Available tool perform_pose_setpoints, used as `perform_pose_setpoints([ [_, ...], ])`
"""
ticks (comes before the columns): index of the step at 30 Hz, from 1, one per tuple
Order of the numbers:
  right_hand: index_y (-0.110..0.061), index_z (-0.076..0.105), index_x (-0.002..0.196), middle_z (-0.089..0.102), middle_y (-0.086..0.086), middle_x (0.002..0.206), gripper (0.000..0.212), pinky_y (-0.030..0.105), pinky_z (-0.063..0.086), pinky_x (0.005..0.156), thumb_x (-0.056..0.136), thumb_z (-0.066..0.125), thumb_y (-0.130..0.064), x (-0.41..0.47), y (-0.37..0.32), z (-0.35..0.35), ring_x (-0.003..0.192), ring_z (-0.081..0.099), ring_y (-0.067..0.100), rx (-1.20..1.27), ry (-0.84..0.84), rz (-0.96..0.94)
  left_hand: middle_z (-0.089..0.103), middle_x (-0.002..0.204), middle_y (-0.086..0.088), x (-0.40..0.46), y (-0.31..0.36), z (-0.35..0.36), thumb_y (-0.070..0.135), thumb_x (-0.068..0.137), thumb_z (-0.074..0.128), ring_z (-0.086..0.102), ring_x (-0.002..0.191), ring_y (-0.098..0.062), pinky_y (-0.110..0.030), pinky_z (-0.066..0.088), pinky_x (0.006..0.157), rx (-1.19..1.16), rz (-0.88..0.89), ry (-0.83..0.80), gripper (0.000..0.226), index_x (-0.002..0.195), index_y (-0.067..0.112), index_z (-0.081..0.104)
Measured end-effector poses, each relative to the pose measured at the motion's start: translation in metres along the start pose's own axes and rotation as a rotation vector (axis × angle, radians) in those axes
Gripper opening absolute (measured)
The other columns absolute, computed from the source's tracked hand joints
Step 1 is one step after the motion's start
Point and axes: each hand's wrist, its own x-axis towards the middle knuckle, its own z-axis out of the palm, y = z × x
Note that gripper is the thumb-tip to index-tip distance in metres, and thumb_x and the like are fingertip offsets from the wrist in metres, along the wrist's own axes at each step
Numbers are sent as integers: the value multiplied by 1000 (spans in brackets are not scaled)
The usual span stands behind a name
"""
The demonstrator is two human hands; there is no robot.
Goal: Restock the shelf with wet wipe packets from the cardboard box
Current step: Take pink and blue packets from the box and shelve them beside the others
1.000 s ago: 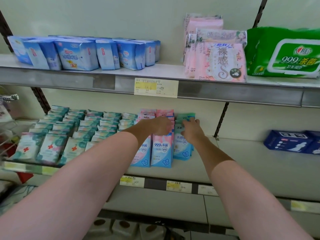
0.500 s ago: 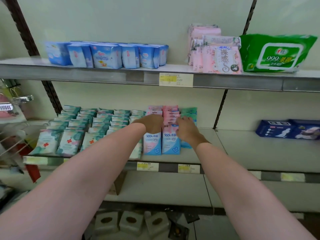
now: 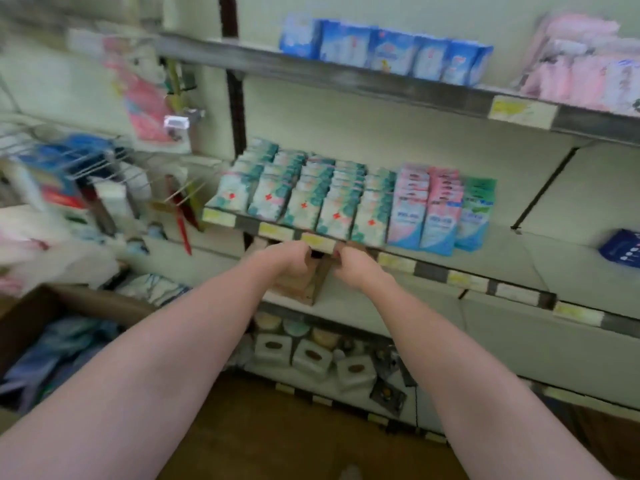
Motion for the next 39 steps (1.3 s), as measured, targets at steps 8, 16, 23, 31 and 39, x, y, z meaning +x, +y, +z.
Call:
perform_pose_setpoints([
  [8, -22, 56, 107, 56, 1, 104, 20, 38, 52, 81, 91, 66, -27, -26, -132, 114, 93, 56, 22, -58, -198, -197, 60, 119, -7, -103, -126, 99, 18, 91, 53, 58, 107, -29, -40, 49, 90, -159, -220, -80, 25, 116, 18, 57],
  [16, -22, 51, 102, 56, 3, 103, 18, 39, 54, 78, 90, 64, -27, -33, -250, 208, 93, 56, 23, -205, -393, -486, 60, 116, -5, -183, -234, 177, 21, 89, 54, 59, 104, -28, -42, 51, 86, -307, -485, 6, 27, 116, 21, 57],
  [23, -23, 53, 112, 57, 4, 108, 23, 45, 55, 81, 91, 61, -27, -15, -338, 274, 98, 58, 26, -274, -542, -675, 58, 103, -2, -230, -312, 214, 20, 90, 48, 55, 92, -24, -35, 45, 73, -385, -664, 7, 7, 96, 22, 51],
  [31, -21, 52, 107, 57, 7, 114, 13, 42, 51, 84, 95, 57, -20, 40, -418, 346, 106, 56, 28, -198, -676, -676, 60, 106, -2, -236, -402, 231, 22, 90, 49, 57, 94, -26, -38, 46, 76, -365, -823, -112, 10, 100, 22, 52],
  [39, -17, 50, 105, 53, 6, 107, 16, 43, 51, 84, 95, 62, -22, 102, -449, 389, 97, 55, 27, -93, -775, -564, 57, 121, -10, -210, -468, 225, 17, 92, 49, 54, 110, -31, -39, 41, 76, -353, -865, -188, 27, 119, 17, 54],
])
